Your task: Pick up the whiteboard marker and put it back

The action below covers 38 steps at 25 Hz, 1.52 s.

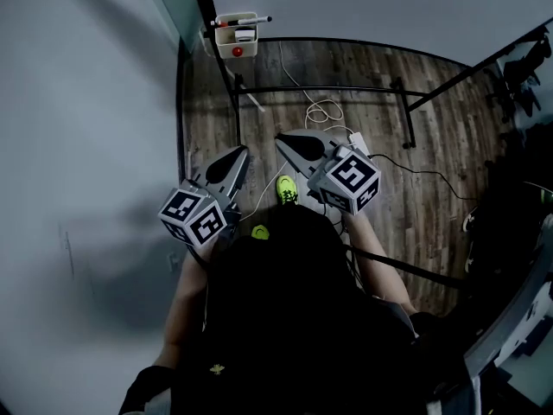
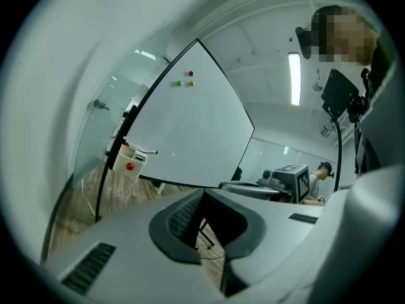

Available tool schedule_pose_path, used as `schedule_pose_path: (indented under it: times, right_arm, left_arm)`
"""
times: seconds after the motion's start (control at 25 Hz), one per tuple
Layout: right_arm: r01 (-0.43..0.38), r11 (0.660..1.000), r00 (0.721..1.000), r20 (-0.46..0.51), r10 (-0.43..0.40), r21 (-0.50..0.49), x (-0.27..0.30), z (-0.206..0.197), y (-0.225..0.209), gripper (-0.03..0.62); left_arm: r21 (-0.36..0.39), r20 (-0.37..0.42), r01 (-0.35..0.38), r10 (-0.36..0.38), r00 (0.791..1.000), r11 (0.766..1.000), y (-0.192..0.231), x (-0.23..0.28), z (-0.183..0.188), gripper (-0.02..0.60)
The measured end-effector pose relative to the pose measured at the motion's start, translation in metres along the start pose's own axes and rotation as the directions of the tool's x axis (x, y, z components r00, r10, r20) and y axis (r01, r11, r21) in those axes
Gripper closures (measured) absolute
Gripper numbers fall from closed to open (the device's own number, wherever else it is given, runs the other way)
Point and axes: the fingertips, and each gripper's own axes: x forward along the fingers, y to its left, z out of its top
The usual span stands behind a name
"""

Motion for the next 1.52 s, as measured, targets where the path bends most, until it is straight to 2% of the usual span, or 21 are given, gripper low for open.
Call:
schedule_pose_path:
  times: [0.52, 0.76, 1.28, 1.52]
  right_arm:
    - [-0.063, 0.997, 0.998, -0.027, 0.064, 0.036, 0.028, 0.005, -0.082, 0.591]
    - [-0.097, 0.994, 0.995, -0.032, 0.099, 0.053, 0.039, 0.004, -0.112, 0.591]
    - [-0.141, 0.989, 0.989, -0.041, 0.143, 0.052, 0.052, 0.007, -0.174, 0.594]
    - [-0.151, 0.987, 0.987, -0.045, 0.154, 0.049, 0.061, 0.009, -0.186, 0.594]
  left_arm:
    - [-0.033, -0.004, -0.076, 0.076, 0.997, 0.997, 0.044, 0.064, 0.026, 0.549]
    - [0.031, -0.030, -0.130, 0.131, 0.991, 0.991, 0.065, 0.090, 0.034, 0.549]
    - [0.041, -0.008, -0.175, 0.176, 0.984, 0.984, 0.083, 0.138, 0.061, 0.549]
    - [0.043, 0.000, -0.196, 0.197, 0.980, 0.980, 0.089, 0.144, 0.067, 0.549]
